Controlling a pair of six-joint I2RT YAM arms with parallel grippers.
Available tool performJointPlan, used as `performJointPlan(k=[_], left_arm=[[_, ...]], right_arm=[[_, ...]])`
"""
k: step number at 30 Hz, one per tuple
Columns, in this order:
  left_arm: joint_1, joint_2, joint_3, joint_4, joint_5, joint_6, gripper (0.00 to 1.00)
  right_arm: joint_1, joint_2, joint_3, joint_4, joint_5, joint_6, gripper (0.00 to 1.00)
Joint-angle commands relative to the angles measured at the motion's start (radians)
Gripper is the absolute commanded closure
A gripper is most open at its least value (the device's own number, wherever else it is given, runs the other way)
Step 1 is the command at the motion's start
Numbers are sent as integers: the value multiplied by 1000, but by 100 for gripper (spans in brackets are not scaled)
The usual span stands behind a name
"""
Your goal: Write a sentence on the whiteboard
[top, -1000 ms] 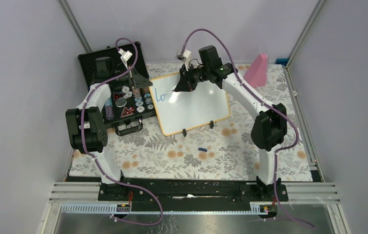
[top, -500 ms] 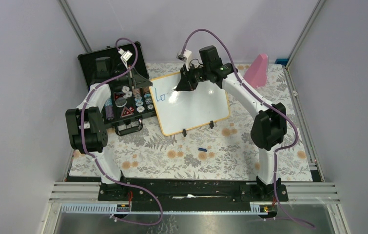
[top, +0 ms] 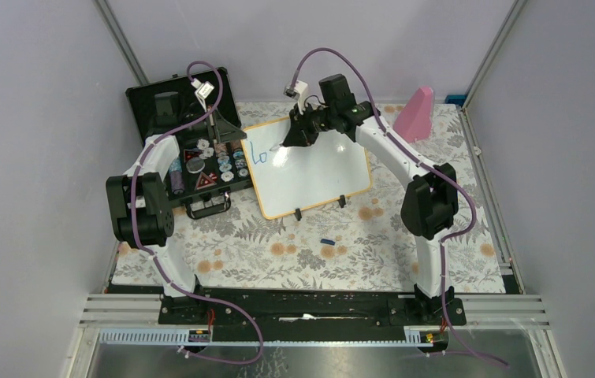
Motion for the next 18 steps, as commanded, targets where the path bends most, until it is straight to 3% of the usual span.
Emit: performJointPlan(k=[1,18], left_arm=[[-5,-44,-8,-7,12,14,100],[-5,-41,-8,-7,11,14,100]], right_arm=[[-1,7,54,-1,3,0,100],[1,25,57,-17,20,-15,100]])
